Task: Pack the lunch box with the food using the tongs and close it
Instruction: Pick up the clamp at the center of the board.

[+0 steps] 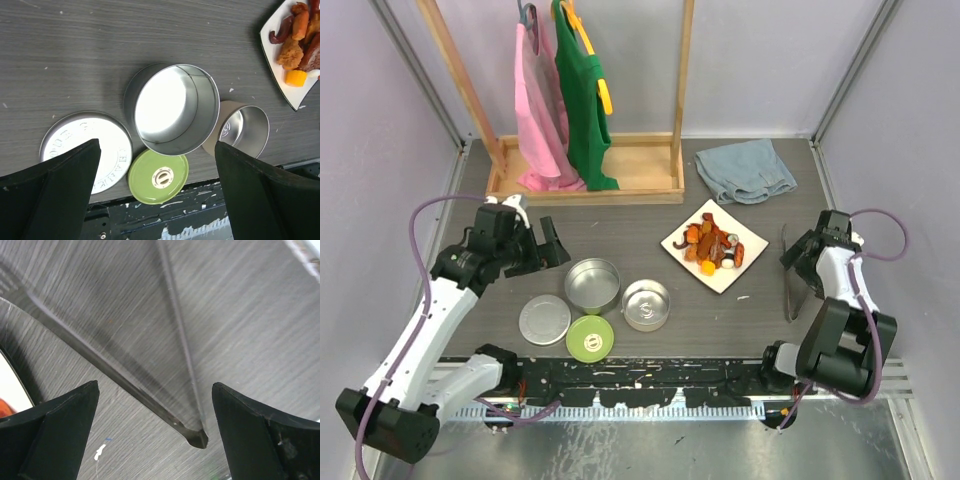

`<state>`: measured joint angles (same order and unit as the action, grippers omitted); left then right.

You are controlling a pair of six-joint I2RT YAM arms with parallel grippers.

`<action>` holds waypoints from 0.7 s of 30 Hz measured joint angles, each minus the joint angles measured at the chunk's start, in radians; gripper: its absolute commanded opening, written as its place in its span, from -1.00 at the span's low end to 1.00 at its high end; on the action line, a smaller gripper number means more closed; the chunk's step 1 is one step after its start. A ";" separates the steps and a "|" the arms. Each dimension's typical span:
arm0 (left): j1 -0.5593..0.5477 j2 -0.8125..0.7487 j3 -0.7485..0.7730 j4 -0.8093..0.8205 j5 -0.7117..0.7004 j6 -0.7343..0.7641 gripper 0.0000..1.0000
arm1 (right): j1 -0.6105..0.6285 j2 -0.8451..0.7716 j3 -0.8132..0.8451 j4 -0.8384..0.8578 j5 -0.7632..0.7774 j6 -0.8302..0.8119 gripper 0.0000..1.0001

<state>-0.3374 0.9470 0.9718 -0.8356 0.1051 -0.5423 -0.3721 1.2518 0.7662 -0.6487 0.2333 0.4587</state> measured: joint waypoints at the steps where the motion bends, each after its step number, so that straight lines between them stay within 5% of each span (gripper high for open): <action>1: 0.015 -0.010 0.000 -0.016 0.000 0.010 0.96 | -0.003 0.025 0.003 0.010 -0.030 -0.015 1.00; 11: 0.027 -0.140 -0.035 -0.076 -0.060 0.089 0.96 | -0.003 0.263 0.161 0.017 -0.169 -0.144 0.99; 21: 0.028 -0.148 -0.093 -0.082 -0.067 0.110 0.96 | 0.005 0.232 0.150 -0.008 -0.370 -0.167 0.95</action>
<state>-0.3092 0.7990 0.8791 -0.9176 0.0383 -0.4324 -0.3676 1.4841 0.9161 -0.6567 -0.1371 0.2913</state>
